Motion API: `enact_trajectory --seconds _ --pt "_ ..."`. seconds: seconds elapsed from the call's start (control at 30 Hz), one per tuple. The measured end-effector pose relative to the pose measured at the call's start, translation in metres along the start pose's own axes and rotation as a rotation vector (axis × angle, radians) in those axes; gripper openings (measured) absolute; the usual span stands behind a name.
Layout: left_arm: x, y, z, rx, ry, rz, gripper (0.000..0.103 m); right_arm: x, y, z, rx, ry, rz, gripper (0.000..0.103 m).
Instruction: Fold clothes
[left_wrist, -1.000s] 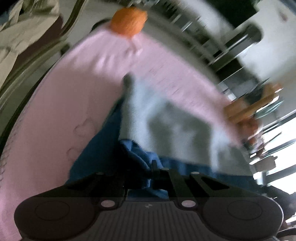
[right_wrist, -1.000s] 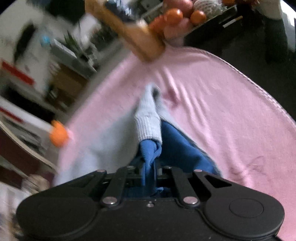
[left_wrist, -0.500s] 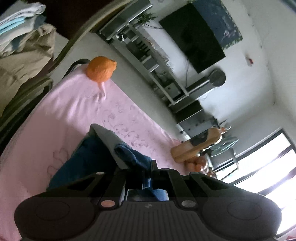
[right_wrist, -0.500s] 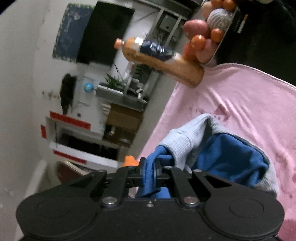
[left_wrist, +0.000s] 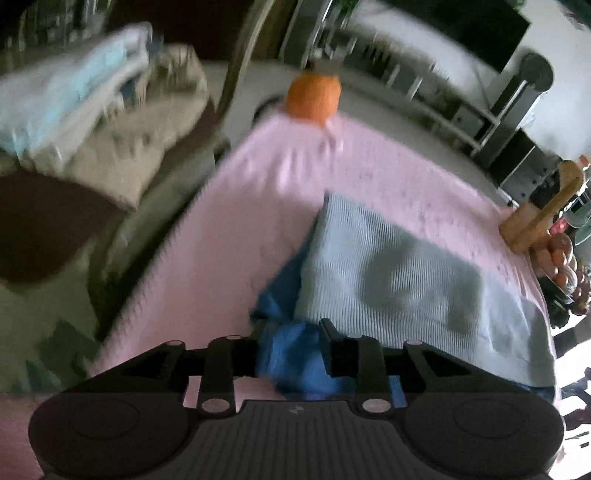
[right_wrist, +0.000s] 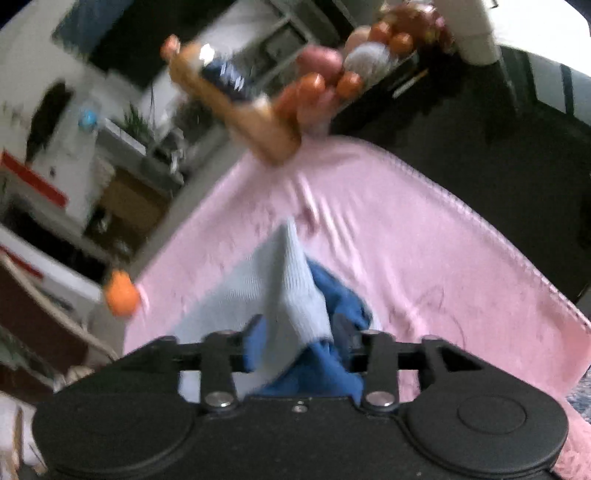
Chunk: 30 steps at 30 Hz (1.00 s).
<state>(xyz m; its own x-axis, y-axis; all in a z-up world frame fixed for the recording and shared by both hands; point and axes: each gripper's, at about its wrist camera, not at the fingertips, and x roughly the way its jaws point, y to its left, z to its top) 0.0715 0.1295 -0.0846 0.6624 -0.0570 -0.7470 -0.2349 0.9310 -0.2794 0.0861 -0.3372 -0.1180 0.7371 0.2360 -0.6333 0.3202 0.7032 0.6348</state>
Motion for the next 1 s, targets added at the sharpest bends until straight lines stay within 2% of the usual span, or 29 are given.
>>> enact_trajectory --seconds 0.1,0.13,0.17,0.2,0.27,0.33,0.4,0.5,0.53,0.6,0.63,0.7,0.73,0.83,0.93,1.0 --pt "0.001 -0.007 0.010 0.020 -0.020 -0.073 0.026 0.001 -0.002 0.003 0.023 -0.018 0.012 0.040" --pt "0.002 -0.010 0.015 0.029 -0.017 -0.098 0.026 0.003 0.000 0.003 0.012 -0.010 0.023 0.032" --pt "0.003 -0.016 0.020 0.054 -0.017 -0.111 0.026 0.007 0.005 0.003 0.001 0.001 0.045 0.019" --pt "0.006 -0.025 0.027 0.100 -0.016 -0.112 0.026 0.011 0.011 0.004 -0.010 0.014 0.068 0.017" --pt "0.021 -0.045 0.035 0.205 0.011 -0.104 0.029 0.022 0.025 0.007 -0.024 0.056 0.127 0.017" --pt "0.042 -0.064 0.040 0.309 0.059 -0.086 0.029 0.033 0.043 0.010 -0.041 0.085 0.150 0.017" --pt "0.073 -0.068 0.036 0.332 0.128 -0.054 0.028 0.051 0.055 0.012 -0.059 0.119 0.153 0.025" --pt "0.110 -0.053 0.022 0.300 0.181 0.042 0.019 0.084 0.050 0.008 -0.066 0.188 0.091 0.027" --pt "0.110 -0.050 0.021 0.284 0.171 0.043 0.018 0.094 0.044 0.008 -0.054 0.220 0.043 0.027" --pt "0.109 -0.043 0.022 0.258 0.162 0.042 0.015 0.104 0.022 0.010 -0.005 0.244 -0.053 0.005" --pt "0.108 -0.037 0.022 0.236 0.162 0.036 0.014 0.107 0.011 0.011 0.025 0.248 -0.092 0.000" --pt "0.105 -0.028 0.023 0.174 0.174 0.019 0.014 0.095 -0.011 0.014 0.143 0.196 -0.055 0.000" --pt "0.102 -0.024 0.023 0.148 0.177 0.014 0.014 0.089 -0.010 0.013 0.141 0.177 -0.049 0.000" --pt "0.081 -0.023 0.022 0.147 0.133 0.014 0.012 0.071 -0.008 0.010 0.134 0.122 -0.031 0.000" --pt "0.046 -0.029 0.034 0.185 0.006 -0.013 0.014 0.044 0.008 0.012 0.063 0.040 -0.004 0.007" --pt "0.027 -0.037 0.047 0.198 -0.066 -0.056 0.016 0.032 0.019 0.021 0.063 0.026 0.075 0.007"
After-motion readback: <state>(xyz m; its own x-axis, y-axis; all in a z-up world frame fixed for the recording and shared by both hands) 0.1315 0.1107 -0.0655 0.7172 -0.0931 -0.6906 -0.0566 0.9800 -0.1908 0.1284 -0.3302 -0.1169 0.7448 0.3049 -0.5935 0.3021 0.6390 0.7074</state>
